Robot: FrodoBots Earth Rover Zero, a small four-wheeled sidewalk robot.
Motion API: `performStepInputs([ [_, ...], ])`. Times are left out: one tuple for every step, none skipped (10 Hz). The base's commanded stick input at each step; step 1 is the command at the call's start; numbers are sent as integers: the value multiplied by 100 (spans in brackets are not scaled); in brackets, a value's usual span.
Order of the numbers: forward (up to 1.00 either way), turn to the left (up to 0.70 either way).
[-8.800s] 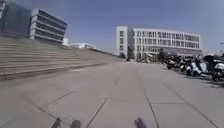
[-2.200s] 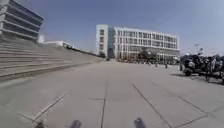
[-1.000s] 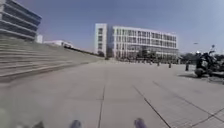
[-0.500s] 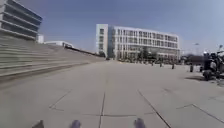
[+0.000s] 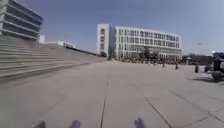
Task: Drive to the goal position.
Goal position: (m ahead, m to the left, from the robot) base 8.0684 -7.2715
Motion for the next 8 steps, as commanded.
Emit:
performStepInputs([
  [70,0],
  [70,0],
  [70,0],
  [70,0],
  [70,0],
  [70,0],
  [70,0],
  [70,0],
])
